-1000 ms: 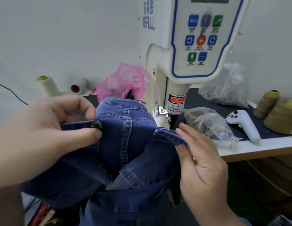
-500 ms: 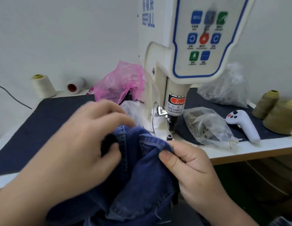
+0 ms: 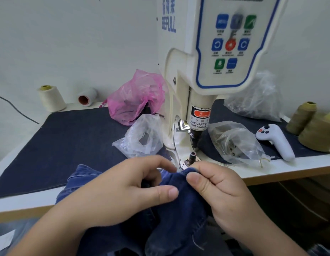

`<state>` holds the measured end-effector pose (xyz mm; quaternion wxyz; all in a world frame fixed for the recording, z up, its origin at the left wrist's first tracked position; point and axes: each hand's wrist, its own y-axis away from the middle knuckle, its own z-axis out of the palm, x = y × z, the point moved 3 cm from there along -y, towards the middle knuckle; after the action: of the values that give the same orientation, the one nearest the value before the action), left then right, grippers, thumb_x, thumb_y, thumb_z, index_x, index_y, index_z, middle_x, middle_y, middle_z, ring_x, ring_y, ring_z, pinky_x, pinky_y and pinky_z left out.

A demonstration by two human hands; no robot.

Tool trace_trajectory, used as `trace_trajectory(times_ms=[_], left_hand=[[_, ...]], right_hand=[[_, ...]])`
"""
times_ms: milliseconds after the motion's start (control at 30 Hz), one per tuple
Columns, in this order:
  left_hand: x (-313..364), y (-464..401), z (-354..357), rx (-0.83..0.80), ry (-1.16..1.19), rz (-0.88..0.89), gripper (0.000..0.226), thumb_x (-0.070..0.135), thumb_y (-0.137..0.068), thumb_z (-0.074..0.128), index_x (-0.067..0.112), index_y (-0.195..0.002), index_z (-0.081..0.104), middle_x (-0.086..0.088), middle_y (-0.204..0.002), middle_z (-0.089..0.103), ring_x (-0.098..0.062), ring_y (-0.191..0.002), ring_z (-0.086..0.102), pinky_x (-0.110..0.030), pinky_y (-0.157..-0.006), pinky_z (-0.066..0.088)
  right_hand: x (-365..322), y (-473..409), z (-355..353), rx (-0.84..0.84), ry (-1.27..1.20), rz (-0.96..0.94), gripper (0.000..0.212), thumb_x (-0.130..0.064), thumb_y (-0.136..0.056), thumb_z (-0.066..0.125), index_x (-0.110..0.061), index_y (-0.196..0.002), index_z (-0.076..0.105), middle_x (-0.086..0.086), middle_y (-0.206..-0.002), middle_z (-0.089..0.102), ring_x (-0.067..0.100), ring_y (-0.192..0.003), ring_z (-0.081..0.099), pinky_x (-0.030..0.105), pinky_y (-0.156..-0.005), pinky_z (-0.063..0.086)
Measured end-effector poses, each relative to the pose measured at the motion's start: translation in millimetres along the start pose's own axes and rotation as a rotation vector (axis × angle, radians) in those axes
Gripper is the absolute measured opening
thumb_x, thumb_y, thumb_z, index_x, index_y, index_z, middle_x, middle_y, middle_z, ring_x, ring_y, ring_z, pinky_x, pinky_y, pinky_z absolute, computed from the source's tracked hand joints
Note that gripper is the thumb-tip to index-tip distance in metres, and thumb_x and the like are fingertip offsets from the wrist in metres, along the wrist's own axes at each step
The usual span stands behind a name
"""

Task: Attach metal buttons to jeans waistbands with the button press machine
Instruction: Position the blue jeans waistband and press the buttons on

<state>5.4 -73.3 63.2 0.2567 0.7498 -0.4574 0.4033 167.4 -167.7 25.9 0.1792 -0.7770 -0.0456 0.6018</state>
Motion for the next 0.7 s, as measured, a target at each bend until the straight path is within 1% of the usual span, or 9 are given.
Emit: trace_trajectory(times_ms=[67,167,233,300,400,467,567,633,700], left_hand=[[1,-4,4,-0.040,0.045,-0.055,0.035,0.055,-0.079,0.068,0.023,-0.092,0.068,0.002,-0.072,0.060,-0.019,-0.065,0.051,-0.037,-0.068,0.043],[1,-9,8,-0.083,0.078,-0.103,0.021,0.038,-0.077,0.075,0.020,-0.080,0.065,0.002,-0.073,0.060,-0.011,-0.068,0.053,-0.033,-0.069,0.043],[4,-11,9,-0.160,0.040,-0.101,0.015,0.034,-0.077,0.077,0.027,-0.079,0.064,0.007,-0.071,0.061,-0.009,-0.066,0.055,-0.030,-0.067,0.045],[7,-13,13,-0.328,-0.093,-0.091,0.017,0.036,-0.078,0.078,0.031,-0.083,0.063,0.013,-0.069,0.060,-0.004,-0.064,0.054,-0.025,-0.063,0.045],[6,-18,18,-0.551,-0.297,-0.115,0.027,0.041,-0.078,0.079,0.025,-0.089,0.061,0.015,-0.068,0.057,0.000,-0.060,0.050,-0.020,-0.059,0.043],[6,-27,15,-0.567,-0.099,-0.143,0.015,0.025,-0.080,0.079,0.023,-0.084,0.065,0.014,-0.073,0.062,-0.002,-0.066,0.055,-0.018,-0.062,0.046],[-3,-47,6,-0.345,0.289,-0.153,0.019,0.007,-0.077,0.073,0.024,-0.083,0.068,-0.006,-0.083,0.062,-0.021,-0.078,0.057,-0.029,-0.072,0.048],[-11,-58,7,-0.256,0.470,-0.153,0.022,0.002,-0.075,0.071,0.020,-0.086,0.070,-0.008,-0.084,0.062,-0.022,-0.077,0.059,-0.029,-0.074,0.051],[-17,-64,12,-0.268,0.602,-0.164,0.024,-0.001,-0.076,0.067,0.018,-0.090,0.072,-0.007,-0.086,0.067,-0.020,-0.078,0.064,-0.029,-0.075,0.054]], right_hand=[[4,2,0,-0.028,-0.132,0.076,0.035,-0.048,-0.084,0.059,-0.014,-0.087,0.069,-0.002,-0.070,0.058,0.009,-0.068,0.051,0.027,-0.062,0.041],[8,6,-6,-0.127,-0.236,0.199,0.033,-0.041,-0.082,0.064,-0.009,-0.086,0.069,0.003,-0.072,0.059,0.013,-0.068,0.050,0.026,-0.062,0.041],[6,10,-11,-0.206,-0.248,0.244,0.017,-0.032,-0.085,0.064,-0.018,-0.079,0.071,-0.003,-0.067,0.057,0.007,-0.062,0.049,0.020,-0.058,0.039],[3,15,-13,-0.360,-0.299,0.287,0.011,-0.027,-0.088,0.065,-0.027,-0.077,0.069,-0.009,-0.068,0.056,0.002,-0.061,0.047,0.014,-0.057,0.037],[1,20,-13,-0.494,-0.163,0.318,0.010,-0.038,-0.084,0.065,-0.030,-0.078,0.065,-0.011,-0.070,0.055,0.001,-0.064,0.047,0.015,-0.059,0.036],[6,14,-18,-0.325,-0.047,0.249,0.011,-0.038,-0.084,0.065,-0.028,-0.078,0.068,-0.010,-0.068,0.058,0.001,-0.065,0.049,0.016,-0.061,0.038],[19,4,-29,-0.007,-0.084,0.213,0.016,-0.033,-0.083,0.062,-0.018,-0.082,0.070,0.002,-0.072,0.063,0.012,-0.069,0.054,0.025,-0.063,0.042],[30,0,-31,0.039,-0.134,0.246,0.019,-0.034,-0.083,0.062,-0.016,-0.082,0.069,0.007,-0.074,0.063,0.017,-0.071,0.054,0.031,-0.066,0.043],[37,-4,-30,0.041,-0.214,0.276,0.017,-0.032,-0.083,0.062,-0.017,-0.078,0.069,0.007,-0.074,0.062,0.019,-0.071,0.053,0.033,-0.066,0.042]])
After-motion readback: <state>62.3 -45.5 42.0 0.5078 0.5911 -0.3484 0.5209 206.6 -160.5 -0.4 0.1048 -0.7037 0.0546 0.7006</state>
